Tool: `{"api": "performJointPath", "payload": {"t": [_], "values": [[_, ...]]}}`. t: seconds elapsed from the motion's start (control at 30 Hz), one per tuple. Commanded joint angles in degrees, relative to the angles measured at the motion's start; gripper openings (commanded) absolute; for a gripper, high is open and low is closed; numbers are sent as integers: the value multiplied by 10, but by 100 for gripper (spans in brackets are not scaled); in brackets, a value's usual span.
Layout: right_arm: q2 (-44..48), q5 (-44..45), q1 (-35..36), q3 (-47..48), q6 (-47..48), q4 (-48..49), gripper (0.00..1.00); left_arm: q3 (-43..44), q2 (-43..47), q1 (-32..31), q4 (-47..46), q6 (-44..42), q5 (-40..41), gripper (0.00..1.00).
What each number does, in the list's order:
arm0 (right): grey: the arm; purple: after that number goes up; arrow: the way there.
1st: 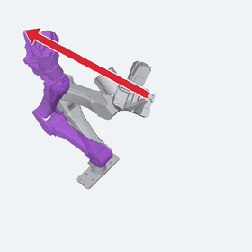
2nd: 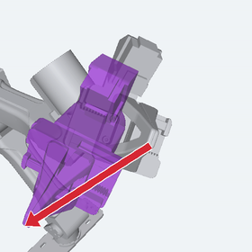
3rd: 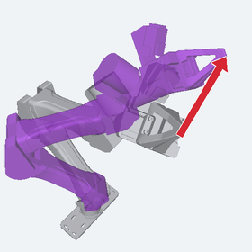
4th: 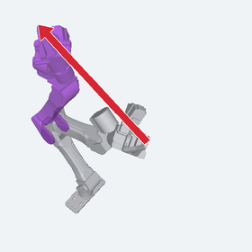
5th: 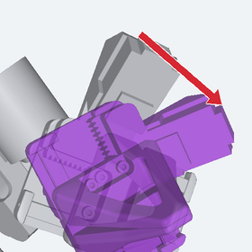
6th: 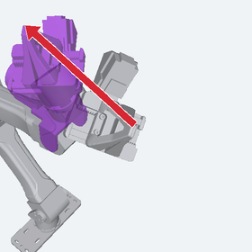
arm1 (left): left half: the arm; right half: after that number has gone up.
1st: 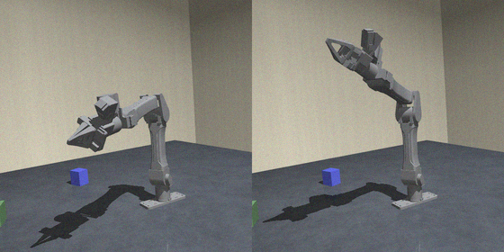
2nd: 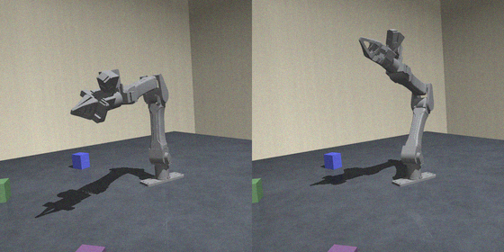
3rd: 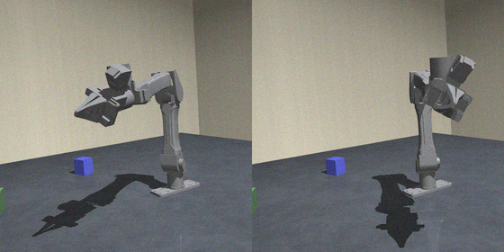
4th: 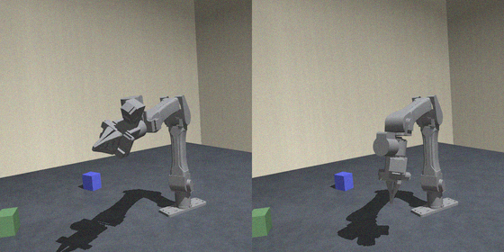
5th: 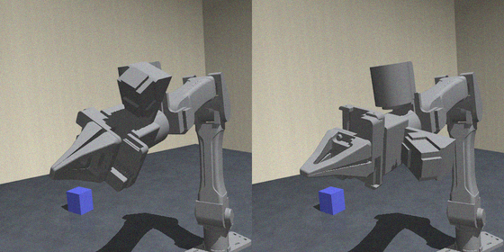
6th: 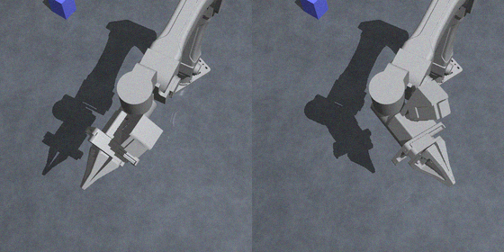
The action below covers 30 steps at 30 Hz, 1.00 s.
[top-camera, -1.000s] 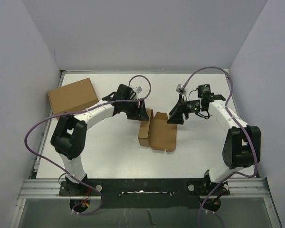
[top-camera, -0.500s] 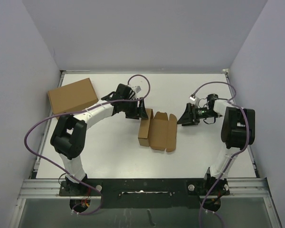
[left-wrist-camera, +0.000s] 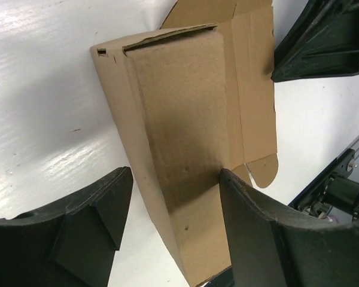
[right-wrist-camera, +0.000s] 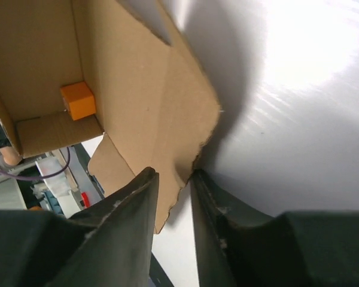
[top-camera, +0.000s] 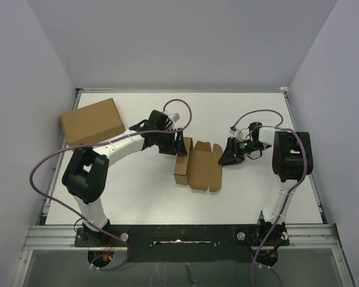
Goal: Fold the paper box
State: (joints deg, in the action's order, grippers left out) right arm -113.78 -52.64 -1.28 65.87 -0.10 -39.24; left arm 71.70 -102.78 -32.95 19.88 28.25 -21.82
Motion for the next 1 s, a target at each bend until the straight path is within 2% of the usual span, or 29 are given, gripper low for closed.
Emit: {"api": "performJointPath", "payload": {"t": [0.0, 0.13, 0.17, 0.43, 0.5, 0.63, 0.97], "values": [[-12, 23, 4, 11, -19, 13, 21, -5, 49, -5, -21, -4, 6, 58], [-24, 23, 7, 22, -19, 12, 1, -9, 54, -6, -21, -3, 7, 58], [-25, 24, 6, 25, -18, 12, 0, -11, 57, -6, -21, -3, 8, 58], [37, 61, 15, 72, 23, -2, 0, -35, 91, 0, -39, 10, 7, 60], [45, 76, 19, 96, 43, -18, 0, -48, 109, 4, -48, 15, 7, 63], [42, 101, 36, 165, 90, -73, 0, -79, 152, 23, -57, 19, 15, 66], [-12, 243, 121, 403, 246, -257, 0, -187, 308, 112, -100, 21, 15, 69]]}}
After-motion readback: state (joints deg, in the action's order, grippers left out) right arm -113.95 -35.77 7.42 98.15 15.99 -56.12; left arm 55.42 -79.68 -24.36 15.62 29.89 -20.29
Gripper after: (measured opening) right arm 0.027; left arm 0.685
